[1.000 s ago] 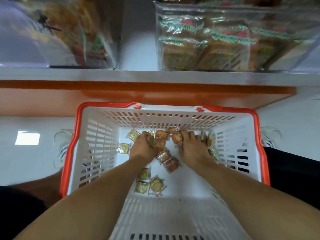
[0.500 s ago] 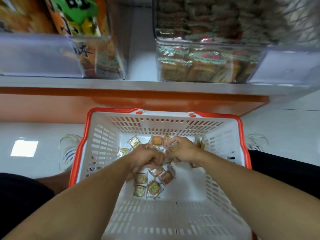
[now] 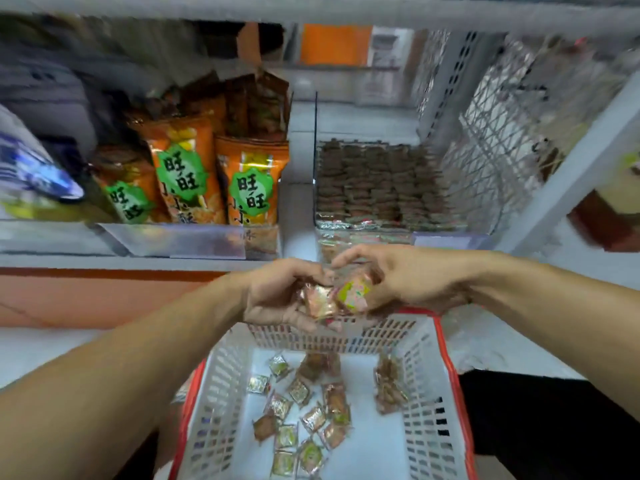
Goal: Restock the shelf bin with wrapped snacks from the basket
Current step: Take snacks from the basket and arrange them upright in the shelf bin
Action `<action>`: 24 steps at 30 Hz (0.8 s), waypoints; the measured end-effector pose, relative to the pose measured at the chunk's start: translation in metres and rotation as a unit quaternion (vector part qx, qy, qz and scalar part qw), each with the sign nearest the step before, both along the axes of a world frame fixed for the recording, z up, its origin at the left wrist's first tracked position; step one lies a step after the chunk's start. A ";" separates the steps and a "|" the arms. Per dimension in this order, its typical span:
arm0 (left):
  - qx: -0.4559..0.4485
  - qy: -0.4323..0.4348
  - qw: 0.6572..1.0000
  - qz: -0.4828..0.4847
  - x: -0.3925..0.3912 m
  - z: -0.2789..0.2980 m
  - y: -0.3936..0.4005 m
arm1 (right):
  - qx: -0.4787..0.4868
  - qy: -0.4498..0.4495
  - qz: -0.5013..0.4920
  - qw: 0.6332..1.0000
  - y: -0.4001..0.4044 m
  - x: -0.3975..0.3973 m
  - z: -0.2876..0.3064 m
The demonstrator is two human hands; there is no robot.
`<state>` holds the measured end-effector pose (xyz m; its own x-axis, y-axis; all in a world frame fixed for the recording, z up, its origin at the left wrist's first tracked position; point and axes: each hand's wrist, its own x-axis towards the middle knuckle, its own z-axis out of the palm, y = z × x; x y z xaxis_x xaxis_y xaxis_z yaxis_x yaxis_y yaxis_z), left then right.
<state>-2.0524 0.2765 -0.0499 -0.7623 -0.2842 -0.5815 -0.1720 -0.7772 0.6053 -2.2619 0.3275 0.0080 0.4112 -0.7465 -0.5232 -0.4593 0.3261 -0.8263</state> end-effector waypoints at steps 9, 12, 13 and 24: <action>-0.241 0.023 0.958 0.151 -0.013 0.075 0.020 | -0.088 -0.228 -0.193 0.950 0.011 -0.006 0.040; -0.275 -0.019 0.940 0.200 -0.023 0.075 0.022 | -0.096 -0.250 -0.231 0.935 0.010 -0.003 0.033; -0.274 -0.023 0.938 0.210 -0.025 0.076 0.021 | -0.098 -0.250 -0.233 0.935 0.010 -0.004 0.032; -0.276 -0.041 0.917 0.285 -0.037 0.073 0.022 | -0.051 -0.279 -0.243 0.928 0.009 -0.013 0.038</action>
